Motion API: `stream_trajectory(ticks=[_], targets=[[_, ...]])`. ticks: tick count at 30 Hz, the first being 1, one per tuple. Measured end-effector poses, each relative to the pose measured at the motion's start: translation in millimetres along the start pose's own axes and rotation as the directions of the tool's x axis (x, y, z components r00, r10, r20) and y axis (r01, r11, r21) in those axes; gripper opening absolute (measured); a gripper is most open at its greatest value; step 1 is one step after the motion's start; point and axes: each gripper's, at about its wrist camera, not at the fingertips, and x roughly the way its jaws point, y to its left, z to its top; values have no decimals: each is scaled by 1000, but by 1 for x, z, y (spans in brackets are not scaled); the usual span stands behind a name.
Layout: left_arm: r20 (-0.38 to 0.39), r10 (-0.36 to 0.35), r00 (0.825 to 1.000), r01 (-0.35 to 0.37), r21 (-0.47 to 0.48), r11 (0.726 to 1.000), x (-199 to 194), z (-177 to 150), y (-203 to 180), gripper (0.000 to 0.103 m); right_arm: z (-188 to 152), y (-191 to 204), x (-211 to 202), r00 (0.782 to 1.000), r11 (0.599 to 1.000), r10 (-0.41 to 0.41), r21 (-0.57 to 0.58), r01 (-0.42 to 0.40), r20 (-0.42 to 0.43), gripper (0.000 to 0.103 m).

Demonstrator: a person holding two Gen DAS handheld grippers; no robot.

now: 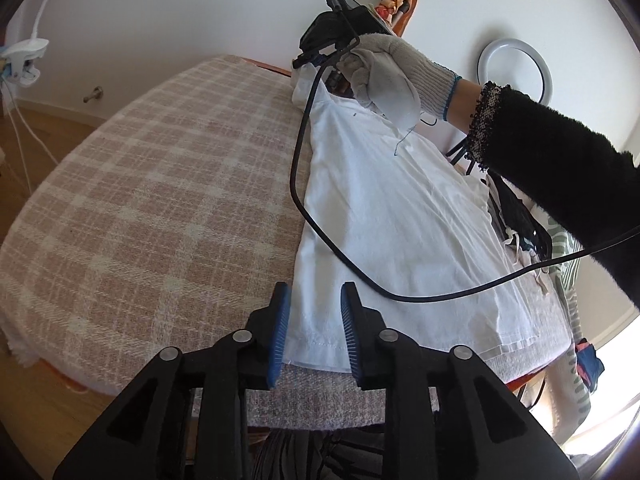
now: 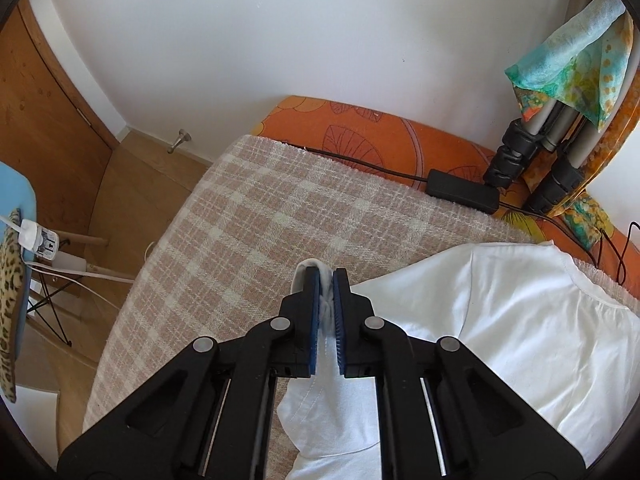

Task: Fold small clothes
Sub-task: 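Lift the held side edge with the right tool and fold it over the shirt body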

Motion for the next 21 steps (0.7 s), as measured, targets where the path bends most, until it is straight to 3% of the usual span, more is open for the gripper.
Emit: stream_trajectory(ticks=[2, 5, 6, 7, 11, 15, 21], targets=[[-15, 54, 998, -54, 6, 999, 5, -2, 0, 44, -2, 1, 2, 1000, 1000, 7, 7, -7, -3, 8], [-22, 58, 998, -58, -5, 998, 12, -3, 3, 38, -3, -1, 1, 999, 999, 32, 20, -32, -9, 8], [-35, 59, 998, -59, 11, 998, 17, -3, 1, 12, -4, -1, 1, 999, 999, 37, 20, -36, -10, 8], [-45, 56, 997, -55, 22, 998, 22, -4, 1, 1, -3, -2, 0, 999, 999, 40, 20, -40, -11, 8], [-24, -10, 1000, 10, -31, 999, 19, 0, 2, 1, -2, -7, -12, 997, 997, 72, 24, -72, 1, 8], [13, -46, 999, 46, 10, 999, 2, 7, -16, 1, -3, -21, -29, 996, 995, 89, 31, -90, 28, 8], [0, -91, 996, 91, 92, 992, -2, 7, -53, 1, -14, -59, -65, 994, 995, 82, 42, -86, 72, 8]])
